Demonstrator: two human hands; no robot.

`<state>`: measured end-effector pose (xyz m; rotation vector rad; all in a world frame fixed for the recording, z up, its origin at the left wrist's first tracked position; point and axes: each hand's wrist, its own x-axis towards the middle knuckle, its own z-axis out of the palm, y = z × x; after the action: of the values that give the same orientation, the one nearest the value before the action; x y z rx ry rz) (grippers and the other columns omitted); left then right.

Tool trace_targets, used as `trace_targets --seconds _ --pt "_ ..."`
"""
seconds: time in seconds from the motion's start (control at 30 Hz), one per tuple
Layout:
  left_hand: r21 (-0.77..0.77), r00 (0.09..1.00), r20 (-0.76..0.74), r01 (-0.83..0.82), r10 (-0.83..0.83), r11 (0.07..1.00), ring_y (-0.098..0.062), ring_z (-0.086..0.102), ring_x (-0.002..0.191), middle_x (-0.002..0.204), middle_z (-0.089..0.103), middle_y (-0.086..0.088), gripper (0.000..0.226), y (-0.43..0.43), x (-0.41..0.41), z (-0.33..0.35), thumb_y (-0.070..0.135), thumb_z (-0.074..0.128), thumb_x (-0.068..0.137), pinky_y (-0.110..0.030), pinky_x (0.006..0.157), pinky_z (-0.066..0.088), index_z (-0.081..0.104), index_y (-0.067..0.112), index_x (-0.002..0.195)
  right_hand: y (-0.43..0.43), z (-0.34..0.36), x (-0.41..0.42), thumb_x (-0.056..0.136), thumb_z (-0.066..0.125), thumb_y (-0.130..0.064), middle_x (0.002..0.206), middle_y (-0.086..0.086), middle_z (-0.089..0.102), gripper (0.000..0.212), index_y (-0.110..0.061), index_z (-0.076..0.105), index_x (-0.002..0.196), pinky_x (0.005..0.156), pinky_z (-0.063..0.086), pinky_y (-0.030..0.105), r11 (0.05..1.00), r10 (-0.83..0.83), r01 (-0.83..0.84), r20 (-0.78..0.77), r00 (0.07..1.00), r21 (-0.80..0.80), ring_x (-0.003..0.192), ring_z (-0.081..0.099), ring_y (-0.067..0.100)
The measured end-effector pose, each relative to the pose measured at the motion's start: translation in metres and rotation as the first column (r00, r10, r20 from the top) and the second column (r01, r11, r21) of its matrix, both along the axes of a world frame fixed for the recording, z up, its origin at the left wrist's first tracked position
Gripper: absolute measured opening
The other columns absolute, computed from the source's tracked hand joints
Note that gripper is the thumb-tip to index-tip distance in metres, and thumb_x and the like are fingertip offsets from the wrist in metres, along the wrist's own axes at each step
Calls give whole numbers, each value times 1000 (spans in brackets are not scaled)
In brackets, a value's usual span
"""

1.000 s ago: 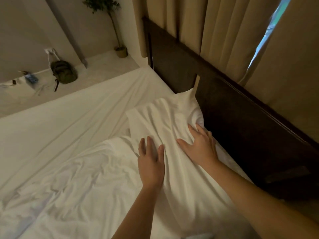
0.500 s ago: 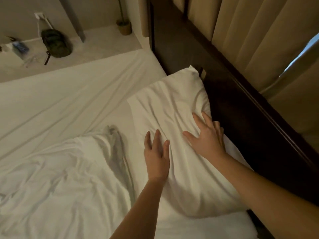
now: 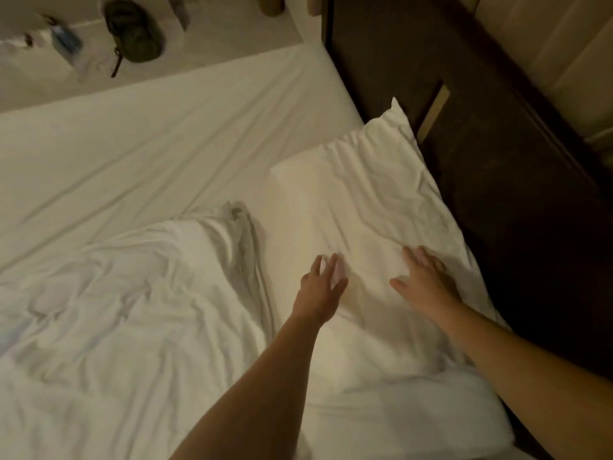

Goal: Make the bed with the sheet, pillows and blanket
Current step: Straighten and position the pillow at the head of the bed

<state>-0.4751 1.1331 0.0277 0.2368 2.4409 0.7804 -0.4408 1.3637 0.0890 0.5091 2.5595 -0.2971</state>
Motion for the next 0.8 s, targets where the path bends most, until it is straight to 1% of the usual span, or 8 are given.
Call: trace_targets --seconds 0.07,0.17,0.3,0.4,0.53,0.7,0.8 --pt "-16 999 -37 -15 14 1000 -43 33 148 174 11 -4 66 -14 -2 10 57 41 106 -53 117 37 18 39 165 -13 8 -1 97 51 -56 170 0 9 82 -30 10 163 116 35 48 1000 27 -28 -29 999 -8 152 18 30" --pt "-26 995 -88 -53 51 998 -39 30 149 173 13 -3 65 -41 -4 30 58 40 106 -51 118 34 19 40 165 -37 25 -2 98 51 -55 170 -3 9 81 -29 10 162 111 41 49 998 38 -40 -60 998 -42 151 19 30" --pt "-10 988 -114 -107 105 994 -36 26 152 173 14 -4 65 -97 0 62 56 40 107 -48 122 28 19 38 165 -82 52 1 100 50 -54 169 0 12 78 -30 11 163 110 39 50 997 39 -44 -74 996 -68 151 19 31" --pt "-15 981 -125 -152 149 988 -35 26 153 173 14 -3 64 -152 10 88 56 40 107 -50 120 32 19 39 165 -124 68 9 100 49 -54 169 0 12 77 -29 12 163 111 37 50 994 42 -51 -100 994 -97 152 18 30" --pt "-4 963 -169 -214 210 977 -34 26 151 172 17 0 63 -247 31 114 59 39 106 -53 118 36 21 43 163 -199 84 25 100 50 -54 169 1 14 78 -29 13 163 114 36 49 988 48 -65 -122 991 -141 151 20 31" --pt "-32 946 -173 -284 274 958 -35 24 153 172 19 -1 63 -388 60 120 58 40 106 -51 121 29 23 40 163 -311 89 48 101 51 -51 169 2 15 76 -28 14 163 116 33 50 981 57 -84 -153 987 -176 150 21 33" --pt "-42 937 -155 -322 312 946 -34 25 152 171 19 -1 63 -475 85 123 58 40 106 -50 120 30 24 39 164 -381 87 61 101 51 -48 169 3 15 75 -27 15 163 118 31 51 975 56 -87 -152 987 -206 151 21 34"
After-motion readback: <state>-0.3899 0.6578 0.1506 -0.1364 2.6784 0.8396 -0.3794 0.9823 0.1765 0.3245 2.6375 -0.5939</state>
